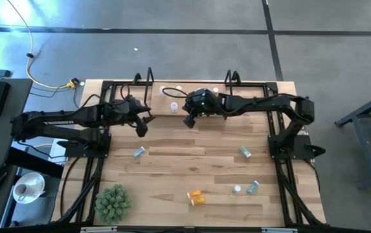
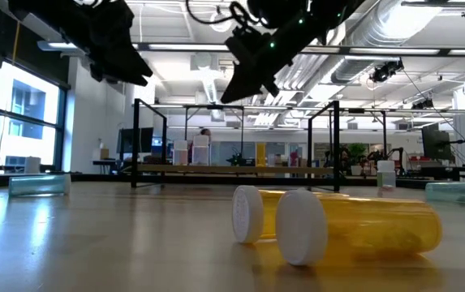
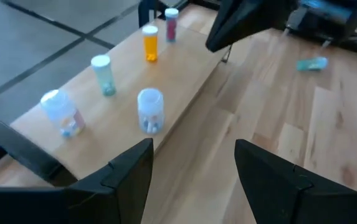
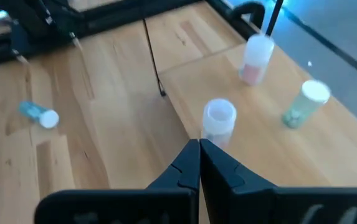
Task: Pick and place medicine bottles onto shelf by color
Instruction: Put the left white pill bottle on the shelf aligned with the other white pill bottle
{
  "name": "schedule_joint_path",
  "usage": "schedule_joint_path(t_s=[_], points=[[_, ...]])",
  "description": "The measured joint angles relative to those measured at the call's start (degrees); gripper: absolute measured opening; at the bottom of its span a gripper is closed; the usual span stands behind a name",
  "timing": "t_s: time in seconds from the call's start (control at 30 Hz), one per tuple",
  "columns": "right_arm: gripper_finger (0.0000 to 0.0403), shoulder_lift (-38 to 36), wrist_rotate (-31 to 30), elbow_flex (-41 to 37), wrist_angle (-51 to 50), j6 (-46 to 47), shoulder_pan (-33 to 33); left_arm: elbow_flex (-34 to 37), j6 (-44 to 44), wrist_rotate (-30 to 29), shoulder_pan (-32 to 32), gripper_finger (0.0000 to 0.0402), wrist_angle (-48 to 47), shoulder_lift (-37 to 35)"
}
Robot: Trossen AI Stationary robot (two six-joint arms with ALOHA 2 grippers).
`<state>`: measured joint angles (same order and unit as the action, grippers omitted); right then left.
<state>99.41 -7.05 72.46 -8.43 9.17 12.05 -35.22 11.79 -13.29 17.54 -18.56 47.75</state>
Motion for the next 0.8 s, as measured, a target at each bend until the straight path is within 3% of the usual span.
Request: schedule_joint_path(t_s=[0.47,0.8], points=[[0.0001,11.4,0.0,0.0,7.5,0.9,0.0,0.0,4.0,-0.2,0.0,0.0213,-4.4,-4.7],[0.0001,12.8,-0.3,0.0,10.9,0.0,1.9,0.0,3.4,-0.4,0.0,0.0213,-4.4,-4.7]])
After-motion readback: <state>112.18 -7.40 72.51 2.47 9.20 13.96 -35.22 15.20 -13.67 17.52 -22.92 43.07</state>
